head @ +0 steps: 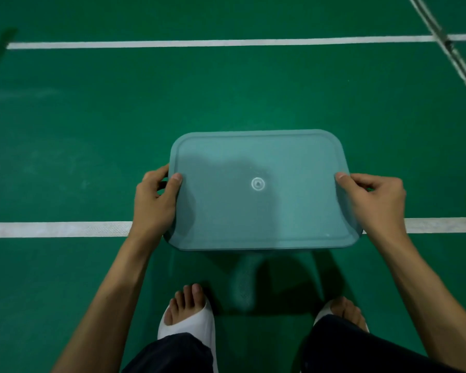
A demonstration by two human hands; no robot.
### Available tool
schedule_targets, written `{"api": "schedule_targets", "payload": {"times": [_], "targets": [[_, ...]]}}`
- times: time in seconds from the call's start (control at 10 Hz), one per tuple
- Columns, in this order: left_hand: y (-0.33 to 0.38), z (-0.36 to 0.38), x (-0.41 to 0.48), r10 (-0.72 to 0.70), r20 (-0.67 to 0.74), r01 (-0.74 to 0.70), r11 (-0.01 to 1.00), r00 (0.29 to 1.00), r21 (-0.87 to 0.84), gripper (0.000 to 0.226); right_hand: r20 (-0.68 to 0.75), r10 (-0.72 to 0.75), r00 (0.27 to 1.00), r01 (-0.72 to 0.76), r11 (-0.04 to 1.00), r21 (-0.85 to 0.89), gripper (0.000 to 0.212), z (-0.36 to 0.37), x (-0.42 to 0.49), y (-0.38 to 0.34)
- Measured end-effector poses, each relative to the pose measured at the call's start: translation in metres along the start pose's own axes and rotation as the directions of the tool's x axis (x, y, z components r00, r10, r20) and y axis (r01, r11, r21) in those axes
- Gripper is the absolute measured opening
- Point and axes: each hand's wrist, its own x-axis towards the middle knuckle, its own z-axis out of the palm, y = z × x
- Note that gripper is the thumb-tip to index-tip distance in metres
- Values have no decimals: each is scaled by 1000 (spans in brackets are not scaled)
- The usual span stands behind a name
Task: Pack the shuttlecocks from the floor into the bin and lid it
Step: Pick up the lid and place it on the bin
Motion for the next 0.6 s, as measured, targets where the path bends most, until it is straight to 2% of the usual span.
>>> {"api": "schedule_targets", "payload": {"times": [0.1, 0.2, 0.3, 0.4, 0.5, 0.6], "targets": [[6, 4, -5, 133, 22, -134, 984, 991, 119, 54, 45, -253, 966, 255, 918, -304, 56, 4, 0, -6], [4, 4, -4, 240, 87, -253, 948, 967, 195, 50, 216, -327, 920, 385, 855, -346, 56, 10, 0, -8], [6, 2, -3, 206, 93, -221, 954, 974, 201, 50, 246, -302, 921, 376, 853, -361, 56, 8, 4, -8], [12, -1, -9, 159, 161, -187, 966, 974, 176, 50, 299, -277, 913, 366, 880, -304, 49, 1, 2, -8], [18, -8, -8, 90, 205, -131, 972, 975, 193, 56, 242, -261, 935, 322, 909, -263, 50, -13, -3, -15], [24, -25, -33, 103, 99, -123, 967, 990, 222, 62, 34, -299, 954, 299, 933, -200, 39, -36, -25, -19]]}}
